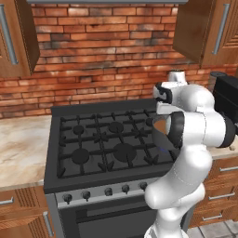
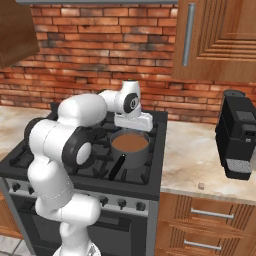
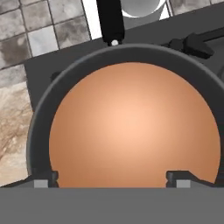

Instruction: Pick up the sugar cube(s) and place them in the saucepan with hot chocolate.

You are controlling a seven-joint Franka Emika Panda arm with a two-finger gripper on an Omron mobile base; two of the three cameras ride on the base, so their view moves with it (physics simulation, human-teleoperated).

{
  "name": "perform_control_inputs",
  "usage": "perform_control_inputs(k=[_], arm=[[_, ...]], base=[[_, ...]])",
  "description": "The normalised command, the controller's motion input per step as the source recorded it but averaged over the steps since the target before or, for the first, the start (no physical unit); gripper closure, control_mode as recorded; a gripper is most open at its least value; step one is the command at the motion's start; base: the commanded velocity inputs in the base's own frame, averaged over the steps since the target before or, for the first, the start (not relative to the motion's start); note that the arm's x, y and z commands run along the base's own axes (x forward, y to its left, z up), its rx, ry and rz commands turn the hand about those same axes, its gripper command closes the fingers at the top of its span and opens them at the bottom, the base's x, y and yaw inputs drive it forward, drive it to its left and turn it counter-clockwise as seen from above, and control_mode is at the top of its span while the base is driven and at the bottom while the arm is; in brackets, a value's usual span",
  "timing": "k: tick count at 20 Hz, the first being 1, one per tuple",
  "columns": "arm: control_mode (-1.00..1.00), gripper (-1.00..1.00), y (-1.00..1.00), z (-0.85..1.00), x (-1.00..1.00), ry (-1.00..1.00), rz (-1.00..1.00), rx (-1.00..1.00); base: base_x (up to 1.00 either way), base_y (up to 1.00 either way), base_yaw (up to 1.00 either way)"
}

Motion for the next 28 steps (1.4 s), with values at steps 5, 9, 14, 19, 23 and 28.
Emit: perform_control_inputs(k=[5,9,14,19,23,28], arm=[[-1.0,-1.0,-0.15,0.49,-0.74,-0.16,0.0,0.0],[-1.0,-1.0,-0.04,0.39,-0.89,-0.15,0.0,0.0],[-1.0,-1.0,-0.31,0.2,-0.77,-0.07,0.07,0.0],[-1.0,-1.0,-0.58,0.2,-0.68,-0.06,0.12,0.0],[-1.0,-1.0,-0.67,0.17,-0.59,-0.02,0.13,0.0],[-1.0,-1.0,-0.77,0.02,-0.32,0.0,0.13,0.0]], base=[[0.0,0.0,0.0],[0.0,0.0,0.0],[0.0,0.0,0.0],[0.0,0.0,0.0],[0.0,0.0,0.0],[0.0,0.0,0.0]])
